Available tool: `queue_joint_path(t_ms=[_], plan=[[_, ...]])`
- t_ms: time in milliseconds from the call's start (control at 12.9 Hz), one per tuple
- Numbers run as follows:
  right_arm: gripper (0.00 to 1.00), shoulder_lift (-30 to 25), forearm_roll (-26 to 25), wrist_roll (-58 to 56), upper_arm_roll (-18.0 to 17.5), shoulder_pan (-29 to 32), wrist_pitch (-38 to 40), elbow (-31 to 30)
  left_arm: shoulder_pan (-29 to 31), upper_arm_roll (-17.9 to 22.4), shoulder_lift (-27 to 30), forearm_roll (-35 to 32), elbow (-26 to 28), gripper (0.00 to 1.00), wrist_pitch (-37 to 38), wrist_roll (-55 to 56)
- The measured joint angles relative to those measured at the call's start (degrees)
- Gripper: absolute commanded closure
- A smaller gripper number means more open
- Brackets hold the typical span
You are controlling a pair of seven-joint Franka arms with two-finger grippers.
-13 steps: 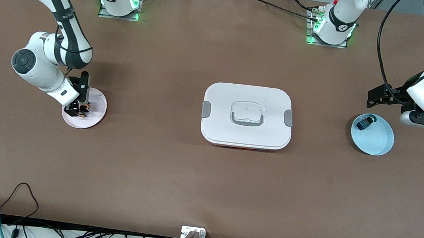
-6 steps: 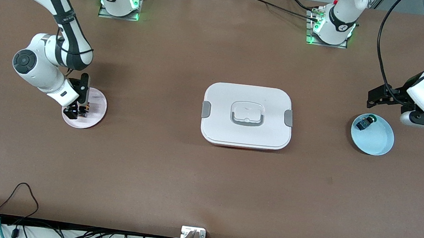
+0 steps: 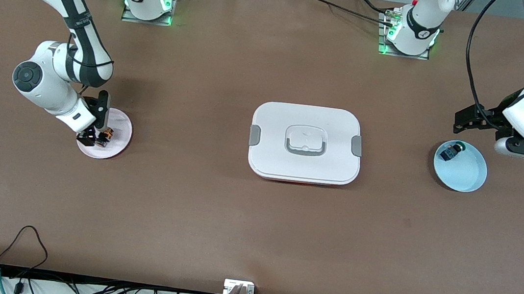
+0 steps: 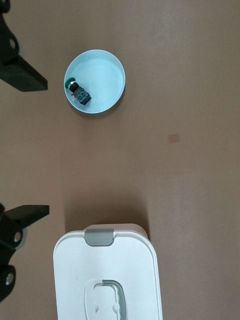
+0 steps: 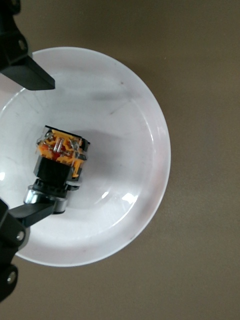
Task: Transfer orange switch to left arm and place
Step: 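Lower the right gripper and close it on the orange switch, then lift the switch over the box with the right gripper while the left gripper approaches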
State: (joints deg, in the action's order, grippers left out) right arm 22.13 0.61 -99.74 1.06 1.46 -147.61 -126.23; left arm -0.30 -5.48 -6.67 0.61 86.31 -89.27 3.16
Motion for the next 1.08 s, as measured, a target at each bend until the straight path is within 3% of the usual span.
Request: queue_joint_path(t_ms=[542, 852, 1085], plan=[[0.0, -0.2, 0.3, 8.6, -0.2, 0.8, 1.4, 0.2, 0.0, 0.0, 0.0, 0.0, 0.0, 0.0, 0.0, 0.0], [0.0, -0.7, 0.3, 11.1, -0.7, 0.3, 10.4, 5.7, 0.0, 0.0, 0.0, 0.0, 0.0, 0.0, 0.0, 0.0], [0.0, -0.4, 0.4, 14.2, -0.7, 0.4, 11.0, 6.6, 0.0, 0.0, 0.0, 0.0, 0.0, 0.0, 0.0, 0.0]])
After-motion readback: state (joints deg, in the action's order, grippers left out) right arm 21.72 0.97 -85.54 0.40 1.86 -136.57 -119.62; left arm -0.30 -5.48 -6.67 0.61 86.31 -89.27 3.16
